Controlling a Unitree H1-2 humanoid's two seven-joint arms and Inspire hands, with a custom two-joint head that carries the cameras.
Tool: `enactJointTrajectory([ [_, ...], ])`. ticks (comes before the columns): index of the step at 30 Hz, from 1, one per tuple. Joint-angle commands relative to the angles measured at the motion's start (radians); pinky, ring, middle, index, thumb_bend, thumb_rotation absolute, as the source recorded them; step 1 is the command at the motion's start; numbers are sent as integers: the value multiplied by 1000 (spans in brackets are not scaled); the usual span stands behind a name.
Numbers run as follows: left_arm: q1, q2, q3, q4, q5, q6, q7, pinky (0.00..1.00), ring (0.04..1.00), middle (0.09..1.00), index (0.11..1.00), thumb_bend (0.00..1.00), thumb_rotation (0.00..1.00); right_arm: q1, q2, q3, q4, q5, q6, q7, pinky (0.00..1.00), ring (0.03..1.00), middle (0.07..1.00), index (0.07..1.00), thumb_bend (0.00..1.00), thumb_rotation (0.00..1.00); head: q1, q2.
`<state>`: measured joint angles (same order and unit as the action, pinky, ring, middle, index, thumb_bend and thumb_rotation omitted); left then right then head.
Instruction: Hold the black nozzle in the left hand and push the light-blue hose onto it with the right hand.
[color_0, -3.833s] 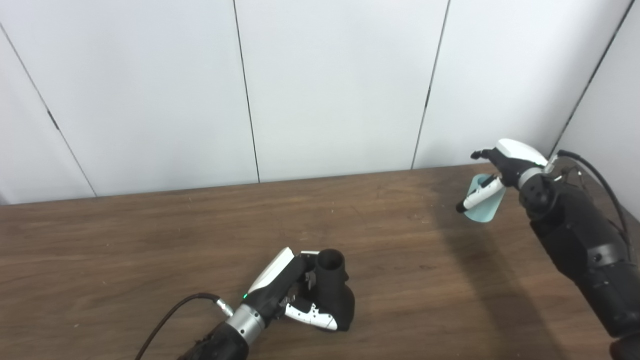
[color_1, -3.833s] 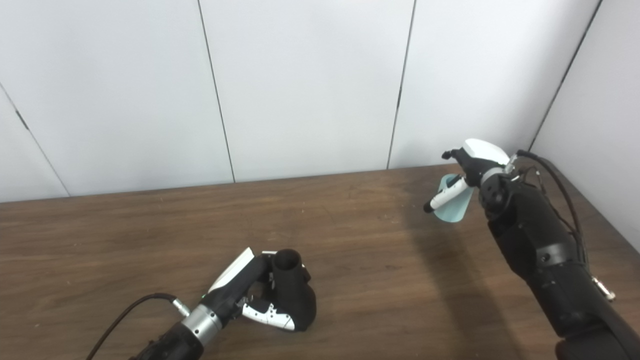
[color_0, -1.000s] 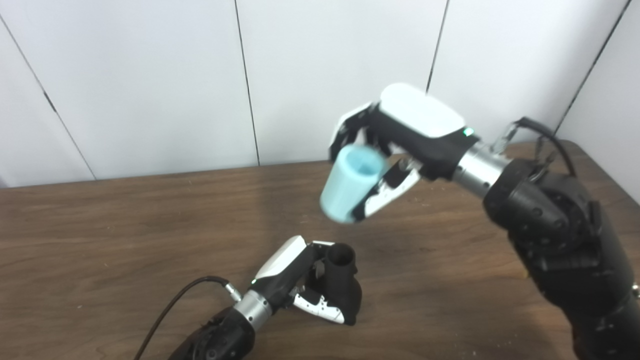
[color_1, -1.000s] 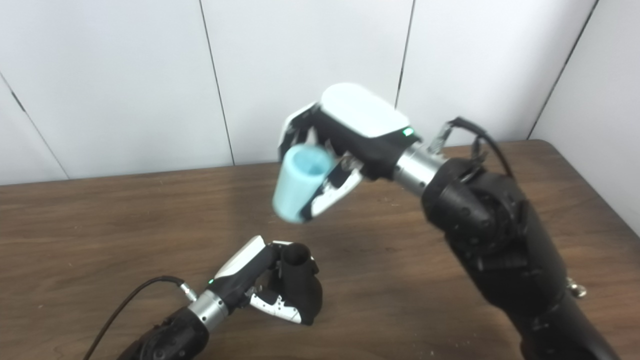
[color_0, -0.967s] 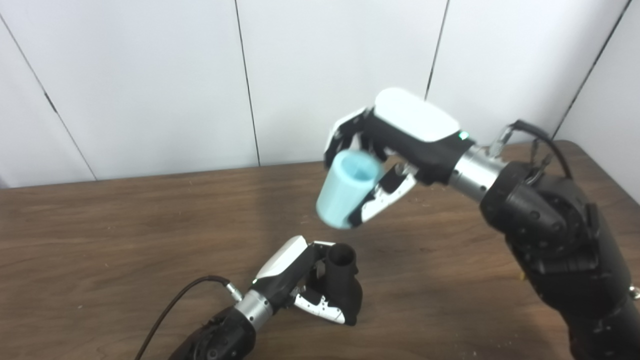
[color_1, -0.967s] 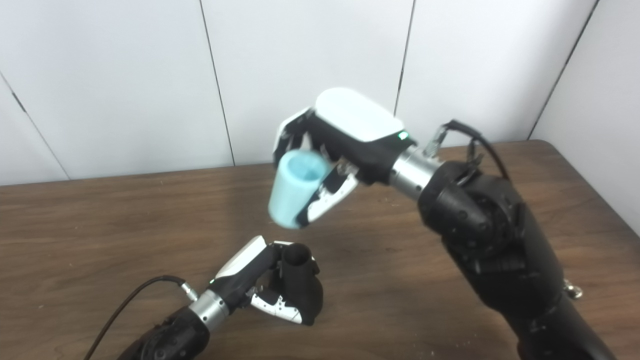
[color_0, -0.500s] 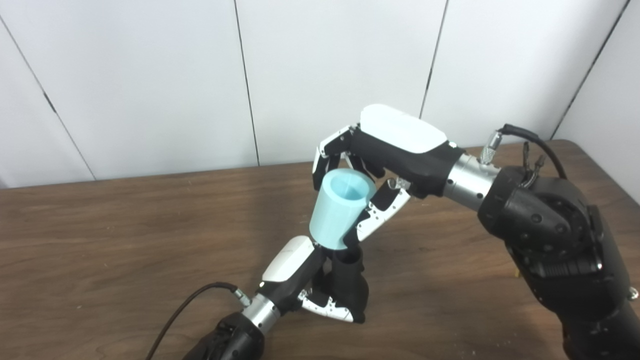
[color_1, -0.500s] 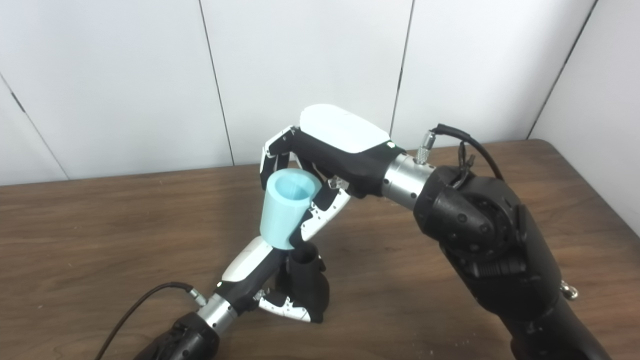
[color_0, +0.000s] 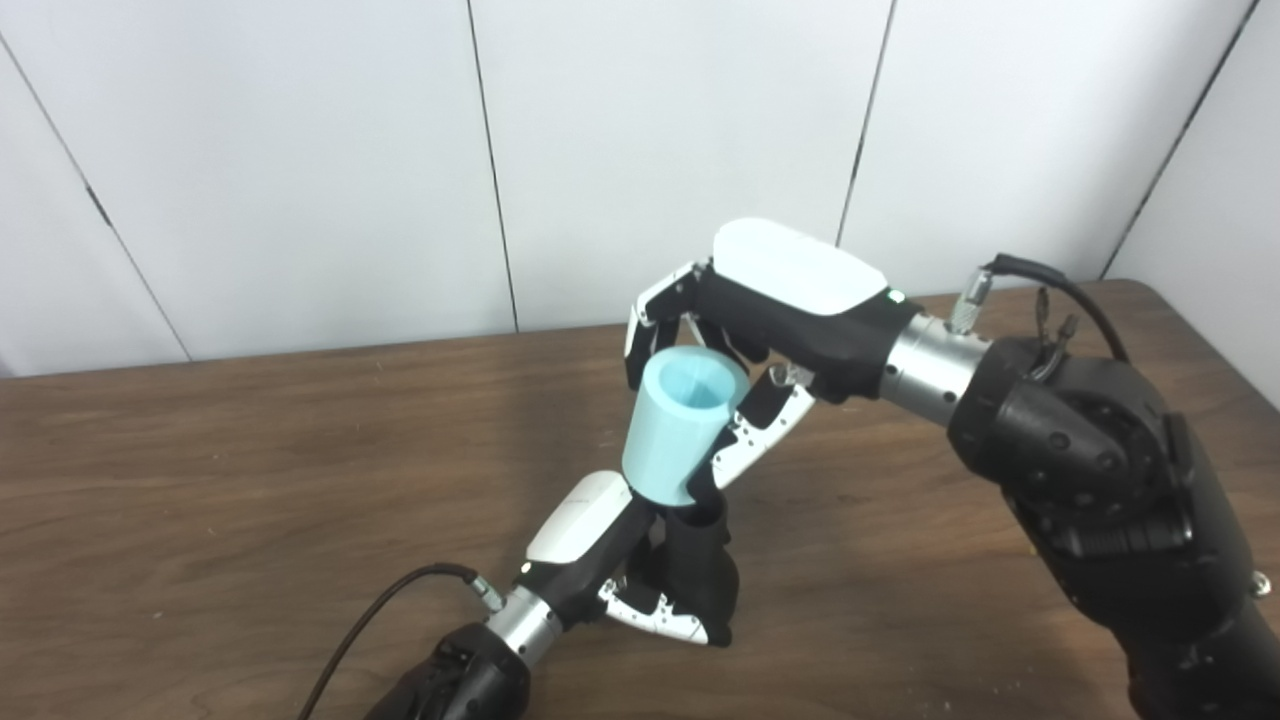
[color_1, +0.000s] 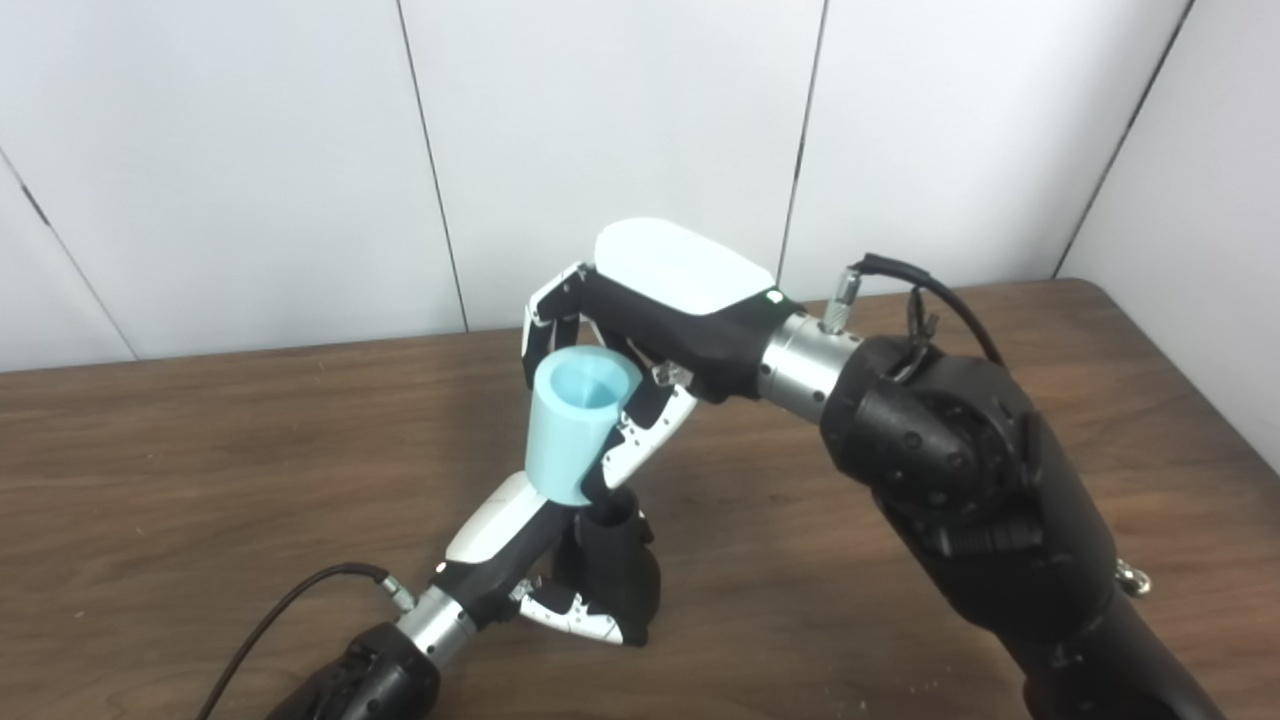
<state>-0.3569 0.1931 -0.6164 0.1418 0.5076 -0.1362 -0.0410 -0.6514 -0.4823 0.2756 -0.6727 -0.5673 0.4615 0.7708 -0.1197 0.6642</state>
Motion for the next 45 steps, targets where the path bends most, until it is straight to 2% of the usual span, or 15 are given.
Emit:
enactJointTrajectory([
  [1,69,49,-47,63,98,86,-106,289,276,318,471,512,84,-44,-18,-4,-13,-48,2,9,155,247,472,483,529,0,-1,1],
  [4,69,50,-48,59,107,88,-111,286,274,319,470,512,83,-48,-19,9,-8,-87,-1,35,187,277,409,517,520,0,-2,2],
  [6,68,52,-50,55,114,90,-116,288,275,319,470,512,83,-50,-21,14,-5,-103,-6,51,188,269,459,490,527,0,-3,4],
  [8,69,54,-51,48,121,94,-122,289,276,320,471,512,83,-49,-20,13,-3,-109,-8,64,187,267,469,485,528,0,-3,4],
  [28,74,57,-47,20,141,111,-142,297,279,324,471,512,85,3,24,23,14,-178,-8,90,133,222,471,483,529,0,-4,8],
  [45,77,62,-47,15,145,109,-138,295,279,324,471,512,85,23,27,4,28,-98,7,173,155,234,471,481,528,0,-2,16],
])
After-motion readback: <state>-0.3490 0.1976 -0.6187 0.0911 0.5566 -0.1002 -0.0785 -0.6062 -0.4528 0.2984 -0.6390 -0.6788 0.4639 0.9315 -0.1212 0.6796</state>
